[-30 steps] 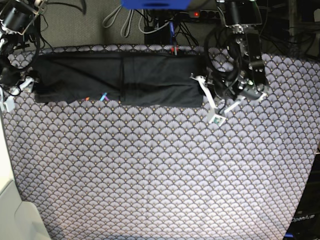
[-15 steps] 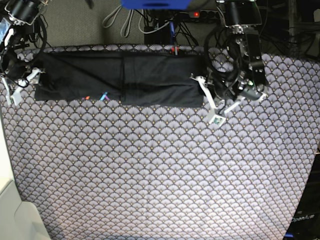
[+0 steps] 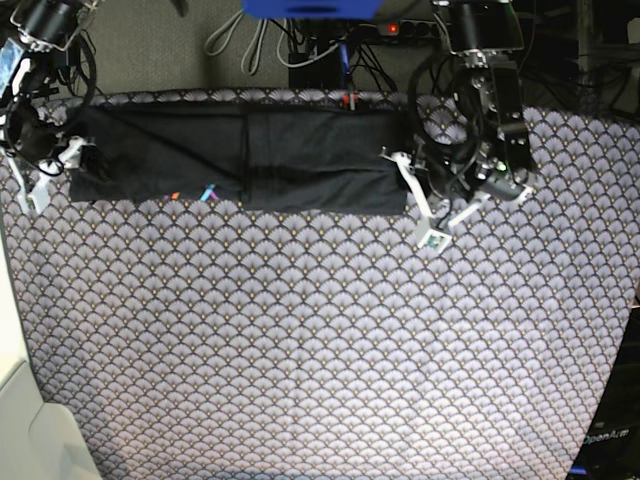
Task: Fold the T-shirt properly
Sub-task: 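Hold the strip end with the right gripper while the left gripper waits, then lift the strip end with the right gripper and move it toward the middle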
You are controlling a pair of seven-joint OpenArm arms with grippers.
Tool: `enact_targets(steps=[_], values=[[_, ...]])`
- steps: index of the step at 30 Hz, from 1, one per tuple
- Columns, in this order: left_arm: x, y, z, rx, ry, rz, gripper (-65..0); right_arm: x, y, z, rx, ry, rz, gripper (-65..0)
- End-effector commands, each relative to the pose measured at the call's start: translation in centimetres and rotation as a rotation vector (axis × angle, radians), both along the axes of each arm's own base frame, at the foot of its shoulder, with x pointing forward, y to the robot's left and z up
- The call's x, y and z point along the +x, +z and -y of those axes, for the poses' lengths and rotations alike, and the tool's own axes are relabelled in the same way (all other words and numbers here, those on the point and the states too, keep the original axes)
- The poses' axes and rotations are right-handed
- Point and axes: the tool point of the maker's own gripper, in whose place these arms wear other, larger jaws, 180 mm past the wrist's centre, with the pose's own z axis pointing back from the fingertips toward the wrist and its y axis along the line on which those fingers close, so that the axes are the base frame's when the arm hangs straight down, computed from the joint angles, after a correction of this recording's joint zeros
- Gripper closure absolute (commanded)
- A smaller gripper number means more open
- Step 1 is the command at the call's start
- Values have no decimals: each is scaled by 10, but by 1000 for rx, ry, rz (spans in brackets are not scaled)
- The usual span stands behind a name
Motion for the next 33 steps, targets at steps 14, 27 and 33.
enact_targets(steps=[14,27,33], values=[[9,10,1,-7,-3,37,-4,10,10,-26,-12,72,23,0],[22,36,-15,11,41,128,-4,24,62,-52,-106,133,159,0],[24,45,-23,23,58,157,-4,30,80,-66,-125,178,204,0]])
